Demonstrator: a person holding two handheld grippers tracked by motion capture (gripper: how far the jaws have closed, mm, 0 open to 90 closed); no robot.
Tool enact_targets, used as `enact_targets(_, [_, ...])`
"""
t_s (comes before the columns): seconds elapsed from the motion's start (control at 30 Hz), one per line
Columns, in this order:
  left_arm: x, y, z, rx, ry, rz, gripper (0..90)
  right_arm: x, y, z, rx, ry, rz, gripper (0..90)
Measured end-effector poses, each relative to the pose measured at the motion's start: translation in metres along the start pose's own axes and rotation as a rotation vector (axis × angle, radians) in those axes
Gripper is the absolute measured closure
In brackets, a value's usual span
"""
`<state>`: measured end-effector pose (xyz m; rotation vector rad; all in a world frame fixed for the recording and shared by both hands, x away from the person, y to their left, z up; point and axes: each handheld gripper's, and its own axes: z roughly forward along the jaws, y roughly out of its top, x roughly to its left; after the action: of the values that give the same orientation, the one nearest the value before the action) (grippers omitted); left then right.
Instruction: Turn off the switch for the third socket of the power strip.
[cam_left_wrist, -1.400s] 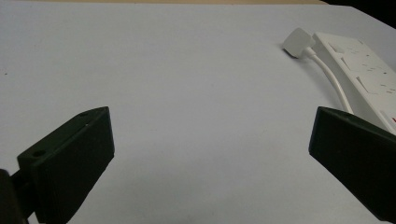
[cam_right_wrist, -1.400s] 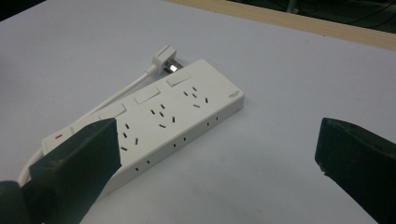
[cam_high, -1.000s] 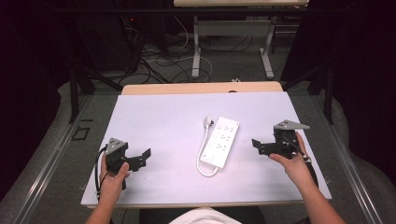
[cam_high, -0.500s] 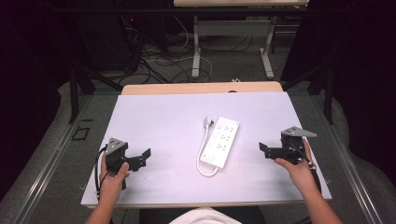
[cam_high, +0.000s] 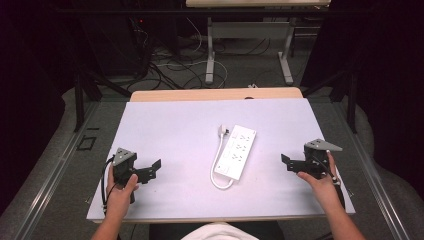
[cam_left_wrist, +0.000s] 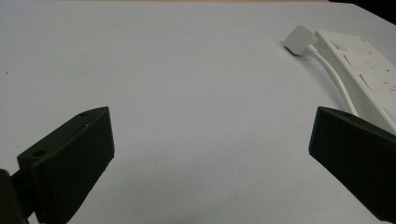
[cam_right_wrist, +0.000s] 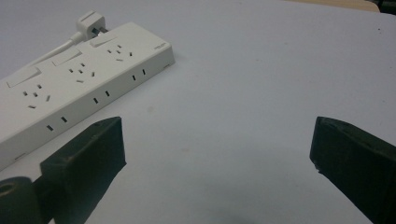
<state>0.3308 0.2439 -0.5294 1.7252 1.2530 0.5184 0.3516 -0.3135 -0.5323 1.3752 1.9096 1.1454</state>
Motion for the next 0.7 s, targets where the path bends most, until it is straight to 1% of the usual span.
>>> enact_targets(0.03, [0.000,0.000,0.000,0.000,0.001,-0.001,0.1,-0.001,-0.001,0.001,0.000,-0.004,0.009,3.2])
enact_targets(0.07, [0.000,0.000,0.000,0.000,0.001,-0.002,0.1,-0.002,-0.002,0.000,0.011,0.005,0.008,3.2])
enact_targets(0.1, [0.000,0.000,0.000,0.000,0.001,-0.002,0.1,-0.002,-0.002,0.000,0.014,-0.002,0.012,3.2])
enact_targets(0.13, [0.000,0.000,0.000,0.000,0.001,-0.001,0.1,-0.003,-0.003,0.001,0.008,0.004,0.008,3.2])
enact_targets(0.17, [0.000,0.000,0.000,0.000,0.001,-0.001,0.1,-0.004,-0.004,0.000,0.014,0.000,0.008,3.2])
enact_targets(0.2, [0.000,0.000,0.000,0.001,0.001,0.000,0.1,-0.003,-0.005,0.002,0.002,-0.009,0.018,3.2])
enact_targets(0.23, [0.000,0.000,0.000,0.001,0.001,-0.001,0.1,-0.005,-0.006,0.001,0.015,-0.004,0.009,3.2])
enact_targets(0.27, [0.000,0.000,0.000,0.000,0.001,-0.003,0.1,-0.005,-0.007,0.002,0.013,-0.007,0.021,3.2])
enact_targets(0.3, [0.000,0.000,0.000,0.000,0.001,-0.003,0.1,-0.007,-0.008,0.002,0.022,-0.006,0.015,3.2])
enact_targets(0.33, [0.001,0.000,0.001,0.000,0.001,-0.003,0.1,-0.007,-0.010,0.003,0.023,-0.009,0.023,3.2])
enact_targets(0.47, [0.001,-0.001,0.001,0.001,0.002,-0.003,0.2,-0.011,-0.014,0.005,0.030,-0.015,0.030,3.2])
enact_targets(0.5, [0.001,-0.001,0.001,0.002,0.002,-0.002,0.1,-0.011,-0.014,0.005,0.032,-0.019,0.047,3.2])
enact_targets(0.53, [0.001,-0.001,0.001,0.002,0.002,-0.001,0.1,-0.012,-0.015,0.005,0.032,-0.022,0.044,3.2])
enact_targets(0.57, [0.001,-0.001,0.001,0.002,0.002,-0.002,0.1,-0.013,-0.015,0.005,0.032,-0.020,0.057,3.2])
enact_targets(0.67, [0.001,-0.001,0.001,0.003,0.003,-0.002,0.1,-0.014,-0.017,0.005,0.029,-0.021,0.073,3.2])
enact_targets(0.7, [0.001,-0.001,0.001,0.006,0.001,-0.007,0.1,-0.015,-0.017,0.005,0.029,-0.023,0.071,3.2])
